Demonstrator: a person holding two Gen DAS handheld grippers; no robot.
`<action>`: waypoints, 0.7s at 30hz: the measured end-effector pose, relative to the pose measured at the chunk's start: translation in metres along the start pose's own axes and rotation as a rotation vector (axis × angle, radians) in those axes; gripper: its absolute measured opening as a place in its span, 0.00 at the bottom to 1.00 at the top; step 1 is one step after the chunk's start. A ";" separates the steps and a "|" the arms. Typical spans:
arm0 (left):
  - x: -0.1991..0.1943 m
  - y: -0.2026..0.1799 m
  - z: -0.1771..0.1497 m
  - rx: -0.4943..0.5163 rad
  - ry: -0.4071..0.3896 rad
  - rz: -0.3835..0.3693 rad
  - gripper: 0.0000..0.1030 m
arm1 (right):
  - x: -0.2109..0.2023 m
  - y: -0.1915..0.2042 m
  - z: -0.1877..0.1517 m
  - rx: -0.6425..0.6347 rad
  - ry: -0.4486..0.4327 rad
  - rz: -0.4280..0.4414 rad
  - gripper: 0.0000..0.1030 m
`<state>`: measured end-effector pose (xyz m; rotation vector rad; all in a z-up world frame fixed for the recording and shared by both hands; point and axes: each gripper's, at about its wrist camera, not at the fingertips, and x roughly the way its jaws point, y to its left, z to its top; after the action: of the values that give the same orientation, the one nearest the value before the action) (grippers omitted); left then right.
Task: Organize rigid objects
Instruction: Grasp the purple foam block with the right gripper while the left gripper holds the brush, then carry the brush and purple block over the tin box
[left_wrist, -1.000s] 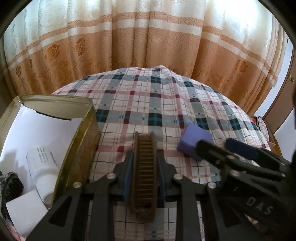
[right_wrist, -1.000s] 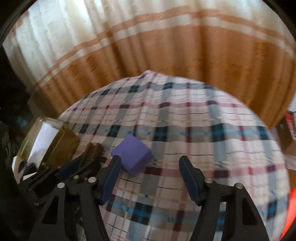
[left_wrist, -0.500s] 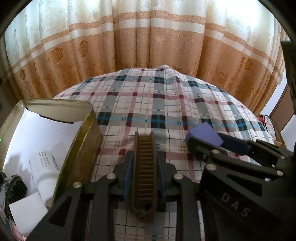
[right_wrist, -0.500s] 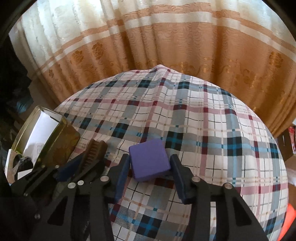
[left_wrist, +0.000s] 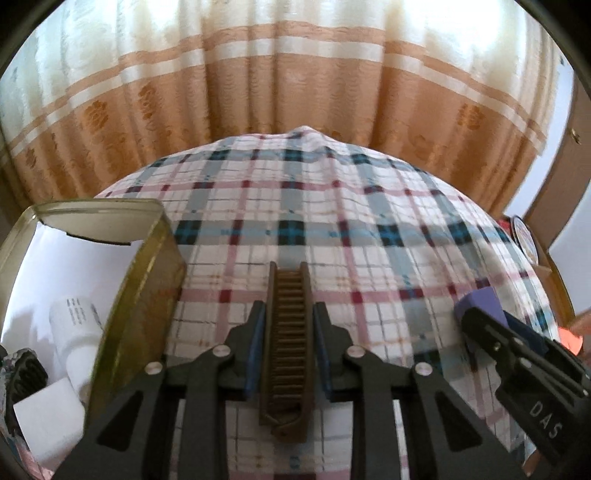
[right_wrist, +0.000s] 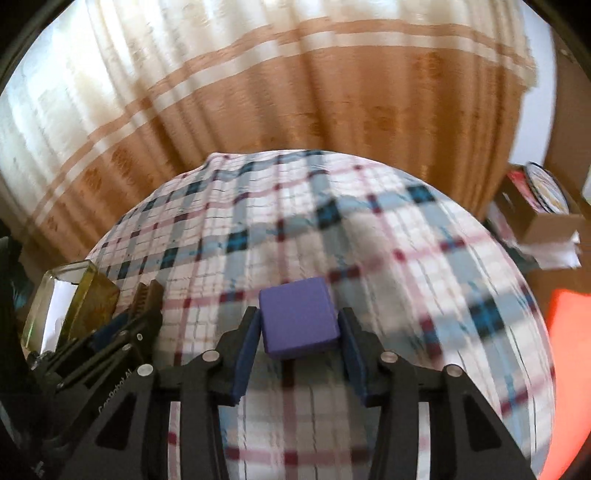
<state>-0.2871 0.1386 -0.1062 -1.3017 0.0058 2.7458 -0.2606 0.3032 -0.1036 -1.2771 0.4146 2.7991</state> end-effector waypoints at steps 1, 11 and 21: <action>-0.002 -0.001 -0.003 0.008 0.000 -0.001 0.23 | -0.004 -0.002 -0.005 0.012 -0.009 -0.010 0.45; -0.024 -0.003 -0.028 0.038 0.006 -0.016 0.23 | -0.030 -0.007 -0.032 0.099 -0.020 -0.059 0.45; -0.041 -0.002 -0.050 0.054 0.002 -0.025 0.23 | -0.044 -0.005 -0.043 0.116 -0.052 -0.103 0.45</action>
<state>-0.2228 0.1346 -0.1065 -1.2815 0.0634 2.7039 -0.1992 0.3004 -0.0994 -1.1650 0.4863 2.6745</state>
